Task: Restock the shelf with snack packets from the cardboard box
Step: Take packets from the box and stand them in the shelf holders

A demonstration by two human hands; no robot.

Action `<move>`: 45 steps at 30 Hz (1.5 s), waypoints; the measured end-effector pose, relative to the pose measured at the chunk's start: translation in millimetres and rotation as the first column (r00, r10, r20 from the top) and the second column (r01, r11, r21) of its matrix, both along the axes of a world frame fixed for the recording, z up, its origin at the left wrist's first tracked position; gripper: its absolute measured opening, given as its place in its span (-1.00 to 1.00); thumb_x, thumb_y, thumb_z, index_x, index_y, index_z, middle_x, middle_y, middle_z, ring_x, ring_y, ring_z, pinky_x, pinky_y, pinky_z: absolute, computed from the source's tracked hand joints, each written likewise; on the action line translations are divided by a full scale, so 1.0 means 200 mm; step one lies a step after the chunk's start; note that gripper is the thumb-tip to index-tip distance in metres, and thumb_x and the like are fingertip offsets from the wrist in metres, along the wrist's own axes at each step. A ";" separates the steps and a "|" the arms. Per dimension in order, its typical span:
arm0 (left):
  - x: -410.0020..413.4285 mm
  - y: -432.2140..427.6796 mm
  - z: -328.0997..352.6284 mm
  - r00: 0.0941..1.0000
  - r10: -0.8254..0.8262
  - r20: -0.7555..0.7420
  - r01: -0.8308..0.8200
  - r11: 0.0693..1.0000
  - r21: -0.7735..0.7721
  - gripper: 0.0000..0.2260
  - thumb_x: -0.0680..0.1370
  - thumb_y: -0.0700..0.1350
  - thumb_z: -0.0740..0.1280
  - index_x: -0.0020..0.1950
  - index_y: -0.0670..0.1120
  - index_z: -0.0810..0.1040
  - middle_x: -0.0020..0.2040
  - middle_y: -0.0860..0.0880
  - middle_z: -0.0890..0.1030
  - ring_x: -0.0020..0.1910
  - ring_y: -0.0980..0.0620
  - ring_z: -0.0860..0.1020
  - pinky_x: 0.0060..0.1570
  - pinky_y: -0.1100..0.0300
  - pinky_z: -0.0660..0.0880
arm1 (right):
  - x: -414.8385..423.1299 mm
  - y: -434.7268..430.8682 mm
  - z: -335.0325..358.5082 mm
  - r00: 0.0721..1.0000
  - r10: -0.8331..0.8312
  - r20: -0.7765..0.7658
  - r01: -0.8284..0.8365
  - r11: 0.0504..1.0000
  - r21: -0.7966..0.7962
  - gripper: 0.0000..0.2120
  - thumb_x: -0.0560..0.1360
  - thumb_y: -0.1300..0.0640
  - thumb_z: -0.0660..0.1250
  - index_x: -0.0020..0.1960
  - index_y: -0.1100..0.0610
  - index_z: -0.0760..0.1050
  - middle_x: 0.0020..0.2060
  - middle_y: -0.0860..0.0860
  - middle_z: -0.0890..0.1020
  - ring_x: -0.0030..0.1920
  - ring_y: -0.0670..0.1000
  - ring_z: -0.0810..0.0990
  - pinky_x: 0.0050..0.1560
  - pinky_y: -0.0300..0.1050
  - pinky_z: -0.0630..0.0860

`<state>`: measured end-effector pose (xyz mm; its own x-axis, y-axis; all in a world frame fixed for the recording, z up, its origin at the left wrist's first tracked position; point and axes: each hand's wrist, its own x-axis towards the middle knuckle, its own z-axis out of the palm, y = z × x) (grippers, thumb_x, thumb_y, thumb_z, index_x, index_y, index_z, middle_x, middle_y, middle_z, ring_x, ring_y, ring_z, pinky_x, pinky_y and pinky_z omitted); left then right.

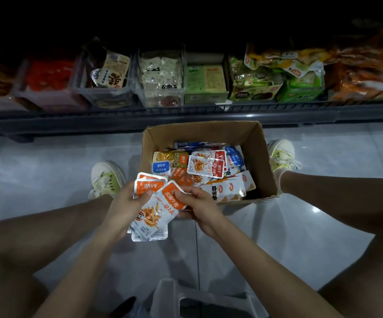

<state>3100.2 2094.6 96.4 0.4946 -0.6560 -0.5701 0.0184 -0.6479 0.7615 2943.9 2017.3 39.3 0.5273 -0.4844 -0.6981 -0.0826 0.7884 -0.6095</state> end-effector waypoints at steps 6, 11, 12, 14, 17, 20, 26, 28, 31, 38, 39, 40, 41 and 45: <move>0.13 0.11 0.05 0.976 0.150 0.158 -0.150 0.989 -0.011 -0.83 0.59 -0.11 0.29 0.14 -0.12 0.51 0.05 -0.09 0.63 -0.03 -0.12 0.62 -0.03 -0.01 0.56 | -0.01 -0.05 -0.03 0.971 -0.073 -0.226 0.039 0.988 -0.150 -0.91 0.56 0.17 0.31 -0.07 0.15 0.57 -0.10 0.11 0.64 -0.17 0.01 0.63 -0.22 -0.13 0.59; 0.23 0.10 0.01 0.952 0.259 0.162 -0.258 0.966 -0.025 -0.75 0.58 -0.07 0.31 0.19 -0.17 0.51 0.11 -0.17 0.62 -0.01 -0.15 0.62 0.01 -0.10 0.57 | 0.05 -0.21 -0.22 0.874 -0.061 -0.481 0.028 0.997 -0.076 -0.93 0.53 0.20 0.35 -0.02 0.19 0.54 -0.05 0.15 0.64 -0.19 0.09 0.67 -0.35 -0.10 0.58; 0.24 0.09 -0.01 0.947 0.282 0.153 -0.280 0.959 -0.033 -0.75 0.58 -0.09 0.31 0.20 -0.19 0.50 0.11 -0.16 0.62 -0.02 -0.14 0.62 -0.03 -0.03 0.58 | 0.08 -0.25 -0.25 0.840 -0.027 -0.542 -0.010 0.998 -0.066 -0.90 0.51 0.19 0.37 0.01 0.20 0.52 -0.05 0.15 0.65 -0.19 0.10 0.68 -0.31 -0.06 0.61; 0.25 0.05 -0.06 0.943 0.305 0.136 -0.304 0.952 -0.027 -0.74 0.58 -0.10 0.31 0.23 -0.18 0.49 0.11 -0.14 0.61 -0.03 -0.12 0.62 -0.14 0.08 0.57 | 0.12 -0.33 -0.32 0.756 0.039 -0.653 -0.179 0.972 -0.149 -0.78 0.50 0.11 0.38 0.09 0.19 0.50 0.00 0.11 0.64 -0.06 0.13 0.65 -0.03 0.03 0.62; 0.26 -0.03 -0.13 0.938 0.325 0.119 -0.326 0.945 -0.008 -0.75 0.58 -0.11 0.31 0.23 -0.17 0.48 0.09 -0.11 0.61 -0.05 -0.09 0.61 -0.20 0.12 0.55 | 0.15 -0.43 -0.40 0.721 0.088 -0.688 -0.297 0.935 -0.192 -0.72 0.49 0.05 0.39 0.14 0.16 0.52 -0.07 0.07 0.64 -0.09 0.10 0.63 0.01 0.04 0.61; 0.25 -0.08 -0.19 0.935 0.342 0.092 -0.345 0.938 0.020 -0.77 0.58 -0.10 0.31 0.20 -0.15 0.48 0.09 -0.10 0.61 0.00 -0.14 0.62 -0.01 -0.07 0.57 | 0.15 -0.46 -0.48 0.712 0.152 -0.685 -0.277 0.958 -0.075 -0.74 0.45 0.03 0.44 0.04 0.17 0.55 -0.22 0.11 0.66 -0.22 0.11 0.67 -0.09 0.09 0.65; 0.25 -0.13 -0.25 0.923 0.378 0.071 -0.381 0.924 0.042 -0.72 0.55 -0.10 0.34 0.22 -0.17 0.47 0.11 -0.17 0.61 0.01 -0.18 0.62 0.01 -0.20 0.57 | 0.18 -0.44 -0.55 0.683 0.135 -0.717 -0.282 0.955 -0.088 -0.69 0.39 -0.07 0.49 -0.12 0.18 0.57 -0.27 0.08 0.65 -0.26 0.09 0.63 -0.18 -0.02 0.58; 0.26 -0.14 -0.25 0.920 0.385 0.068 -0.389 0.920 0.049 -0.72 0.55 -0.08 0.34 0.23 -0.13 0.47 0.12 -0.15 0.61 0.02 -0.17 0.62 0.01 -0.20 0.57 | 0.17 -0.45 -0.50 0.745 0.111 -0.658 -0.187 0.981 -0.046 -0.85 0.48 0.14 0.42 -0.12 0.23 0.52 -0.23 0.14 0.64 -0.24 0.13 0.63 -0.16 0.02 0.59; 0.26 -0.15 -0.23 0.936 0.342 0.081 -0.346 0.938 0.035 -0.75 0.55 -0.04 0.34 0.20 -0.06 0.48 0.12 -0.11 0.62 0.02 -0.16 0.63 0.00 -0.21 0.57 | 0.11 -0.48 -0.41 0.816 0.078 -0.573 -0.122 0.992 -0.038 -0.99 0.55 0.33 0.25 -0.05 0.27 0.43 -0.11 0.25 0.61 -0.19 0.18 0.63 -0.12 0.06 0.60; 0.17 -0.16 -0.05 0.942 0.333 0.047 -0.329 0.941 -0.084 -0.80 0.56 -0.04 0.33 0.16 -0.02 0.47 0.09 -0.05 0.63 -0.01 -0.08 0.64 0.00 -0.15 0.59 | -0.06 -0.59 0.06 0.921 0.018 -0.390 -0.109 0.971 -0.215 -0.89 0.58 0.34 0.21 0.05 0.27 0.49 -0.08 0.19 0.63 -0.19 0.07 0.63 -0.28 -0.12 0.60; 0.15 -0.17 -0.01 0.943 0.330 0.052 -0.325 0.941 -0.090 -0.81 0.56 -0.02 0.33 0.15 0.01 0.45 0.10 -0.04 0.63 0.01 -0.09 0.63 0.01 -0.15 0.59 | -0.07 -0.60 0.15 0.934 0.000 -0.356 -0.092 0.966 -0.242 -0.90 0.58 0.33 0.20 0.03 0.26 0.48 -0.09 0.19 0.63 -0.19 0.07 0.63 -0.27 -0.13 0.59; 0.14 -0.17 0.03 0.944 0.325 0.060 -0.318 0.943 -0.102 -0.82 0.56 -0.01 0.32 0.14 0.04 0.44 0.11 -0.04 0.62 0.02 -0.09 0.63 0.02 -0.15 0.58 | -0.08 -0.61 0.23 0.945 -0.014 -0.328 -0.080 0.959 -0.271 -0.92 0.58 0.34 0.20 0.03 0.26 0.45 -0.12 0.18 0.62 -0.21 0.06 0.62 -0.30 -0.14 0.59; 0.13 -0.18 0.08 0.946 0.319 0.063 -0.310 0.943 -0.117 -0.85 0.56 -0.01 0.32 0.11 0.05 0.44 0.11 -0.04 0.62 0.03 -0.10 0.63 0.03 -0.15 0.58 | -0.10 -0.62 0.31 0.957 -0.032 -0.289 -0.057 0.955 -0.292 -0.91 0.56 0.37 0.20 0.03 0.27 0.44 -0.17 0.17 0.60 -0.25 0.05 0.62 -0.34 -0.15 0.59; 0.12 -0.22 0.28 0.946 0.313 0.083 -0.290 0.933 -0.215 -0.90 0.58 -0.07 0.30 0.06 -0.04 0.45 0.02 -0.05 0.62 0.00 -0.11 0.63 0.01 -0.10 0.58 | -0.09 -0.65 0.62 0.979 -0.075 -0.190 -0.007 0.917 -0.398 -0.79 0.48 0.48 0.22 -0.04 0.23 0.50 -0.25 0.12 0.61 -0.43 -0.04 0.62 -0.44 -0.19 0.56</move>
<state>3123.4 2051.6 152.7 0.7405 -0.5591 -0.3728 0.0952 -0.4618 0.8819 2926.4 1887.7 163.0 0.3772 -0.7570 -0.5336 -0.2105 0.4910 -0.8453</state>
